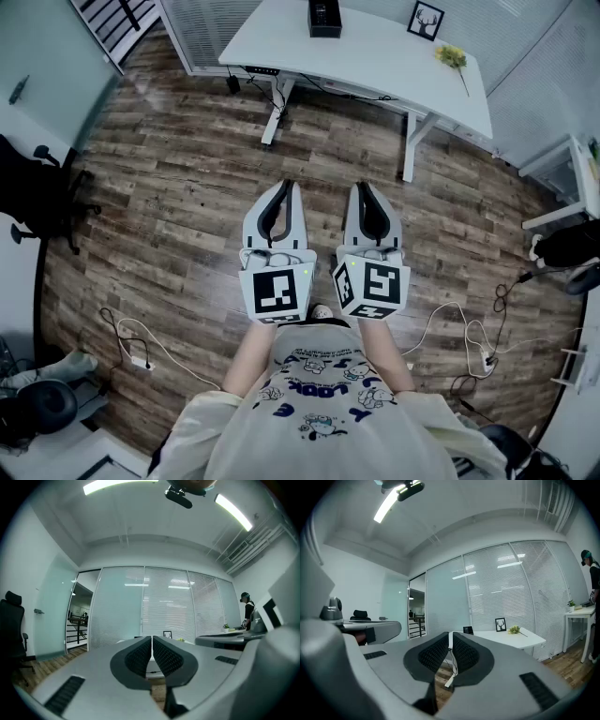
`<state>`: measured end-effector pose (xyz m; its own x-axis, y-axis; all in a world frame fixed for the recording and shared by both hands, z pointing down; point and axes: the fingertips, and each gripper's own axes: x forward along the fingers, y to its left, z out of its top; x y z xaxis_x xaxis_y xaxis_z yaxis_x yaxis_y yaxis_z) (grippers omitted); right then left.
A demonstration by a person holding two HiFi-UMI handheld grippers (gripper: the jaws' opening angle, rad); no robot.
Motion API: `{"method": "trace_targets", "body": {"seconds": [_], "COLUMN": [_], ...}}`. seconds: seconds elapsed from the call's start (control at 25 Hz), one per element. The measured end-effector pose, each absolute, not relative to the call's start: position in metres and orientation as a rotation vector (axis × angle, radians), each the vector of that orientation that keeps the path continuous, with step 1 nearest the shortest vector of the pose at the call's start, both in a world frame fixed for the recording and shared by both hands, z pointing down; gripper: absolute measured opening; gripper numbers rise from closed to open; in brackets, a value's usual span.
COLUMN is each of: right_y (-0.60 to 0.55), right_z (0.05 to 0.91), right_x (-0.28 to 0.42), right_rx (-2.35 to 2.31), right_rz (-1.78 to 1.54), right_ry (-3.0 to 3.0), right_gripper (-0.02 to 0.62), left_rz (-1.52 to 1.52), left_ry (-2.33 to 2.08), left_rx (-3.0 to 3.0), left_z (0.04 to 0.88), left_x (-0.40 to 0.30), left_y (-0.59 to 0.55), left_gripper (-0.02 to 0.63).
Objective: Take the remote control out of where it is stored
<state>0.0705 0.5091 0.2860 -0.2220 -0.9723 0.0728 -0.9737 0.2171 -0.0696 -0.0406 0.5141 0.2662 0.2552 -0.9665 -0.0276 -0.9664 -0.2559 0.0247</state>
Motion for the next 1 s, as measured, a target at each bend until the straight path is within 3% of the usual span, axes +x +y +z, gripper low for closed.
{"method": "trace_targets", "body": {"seconds": [1.0], "right_y": [0.479], "right_z": [0.304], "right_x": [0.028], "right_rx": [1.966], "right_rz": [0.209], "right_ry": [-2.409], "right_gripper": [0.049], "left_rz": [-0.016], "left_ry": [-1.866], "left_rx": [2.519], "left_z": [0.282], "left_x": [-0.086], "left_y": [0.481], "left_gripper": [0.023]}}
